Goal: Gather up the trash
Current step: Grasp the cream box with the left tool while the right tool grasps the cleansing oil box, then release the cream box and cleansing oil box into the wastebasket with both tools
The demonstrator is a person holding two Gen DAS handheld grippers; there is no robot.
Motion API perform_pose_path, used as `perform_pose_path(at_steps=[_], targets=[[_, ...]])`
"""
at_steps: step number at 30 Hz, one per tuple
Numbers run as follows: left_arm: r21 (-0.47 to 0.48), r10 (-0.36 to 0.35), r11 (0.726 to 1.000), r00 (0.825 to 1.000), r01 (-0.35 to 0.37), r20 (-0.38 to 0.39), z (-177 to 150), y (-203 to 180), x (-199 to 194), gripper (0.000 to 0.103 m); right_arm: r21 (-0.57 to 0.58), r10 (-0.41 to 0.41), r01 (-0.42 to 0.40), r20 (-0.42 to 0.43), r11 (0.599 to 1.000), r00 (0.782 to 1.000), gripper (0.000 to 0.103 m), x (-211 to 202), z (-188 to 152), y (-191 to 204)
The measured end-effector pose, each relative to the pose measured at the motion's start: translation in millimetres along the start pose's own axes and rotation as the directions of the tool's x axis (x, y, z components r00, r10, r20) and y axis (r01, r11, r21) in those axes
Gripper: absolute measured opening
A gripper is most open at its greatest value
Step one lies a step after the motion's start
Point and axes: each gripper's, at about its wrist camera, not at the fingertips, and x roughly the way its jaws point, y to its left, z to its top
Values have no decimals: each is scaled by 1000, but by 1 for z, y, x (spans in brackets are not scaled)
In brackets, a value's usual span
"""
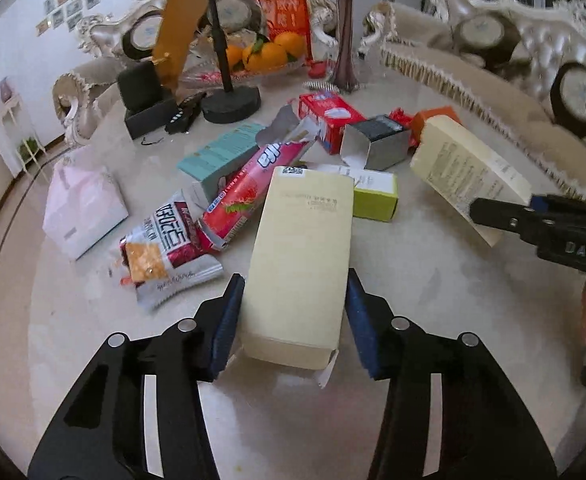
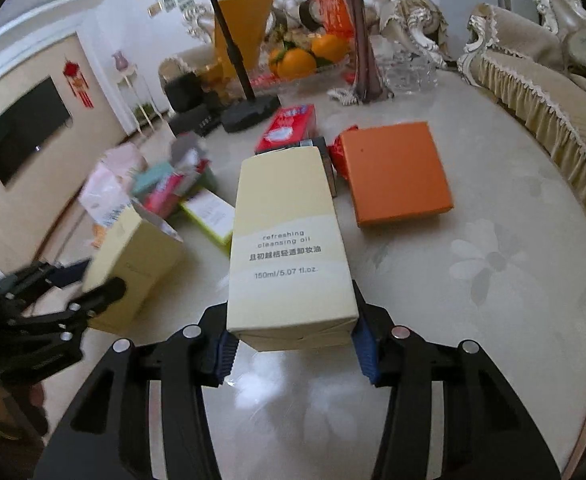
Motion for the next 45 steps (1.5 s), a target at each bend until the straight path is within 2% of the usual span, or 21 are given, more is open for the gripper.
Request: perform_pose_path(at_steps=[3,4,9,14,16,18,20,21,23,27,29,31,35,38,40,42,43,45], targets=[[-64,-66,995,996,70,58,-12,2,-24,49,-5,56,-56,38,998,998,46,-28,-11,4],[-81,-84,992,992,92,99,-20,1,-40,49,-17,84,-84,57,996,995,46,-42,-20,6],[-84,-166,978,960,188,224,-63,-11,-105,49,-45,192,-188,110,981,975,46,-100,-72,10],[-29,-234,968,936,250,262,-133,-53,-176,49,-47,297,-294,86,955,951,46,-155,-141,12],[-35,-256,962,937,272,239,-170,-72,-198,49,-68,328,-323,59,944,943,46,-172,-161,16],[-64,-267,956,942,285,201,-199,-84,-206,49,-99,321,-318,20,943,947,46,-188,-183,20],[-85,-267,956,955,279,132,-233,-99,-207,49,-103,309,-312,-38,945,950,46,-196,-207,23],[-106,-262,956,960,272,99,-244,-103,-203,49,-102,305,-311,-67,945,950,46,-195,-215,24],[-163,-280,945,959,282,37,-268,-109,-191,49,-90,288,-302,-135,949,948,46,-186,-234,24],[-219,-251,949,964,228,-87,-301,-120,-153,49,-87,229,-261,-274,961,934,46,-147,-261,23],[-228,-250,951,955,211,-158,-312,-128,-131,49,-106,163,-209,-337,972,927,46,-121,-274,22],[-223,-239,955,950,194,-199,-316,-132,-116,49,-114,129,-186,-386,976,914,46,-100,-281,22],[-234,-223,959,932,159,-284,-329,-137,-81,49,-115,77,-149,-475,982,877,46,-56,-298,20],[-245,-217,960,919,138,-329,-339,-138,-65,49,-130,52,-136,-504,982,862,46,-39,-303,23],[-272,-227,953,912,135,-341,-343,-133,-59,51,-152,37,-133,-509,979,860,47,-29,-304,27],[-311,-249,940,902,138,-353,-346,-126,-52,55,-159,37,-137,-510,978,859,48,-22,-307,30],[-322,-244,939,898,124,-367,-348,-123,-47,71,-160,37,-139,-517,977,855,49,-19,-310,31],[-292,-179,954,903,62,-391,-350,-125,-45,86,-182,6,-119,-524,976,852,67,-11,-315,32]])
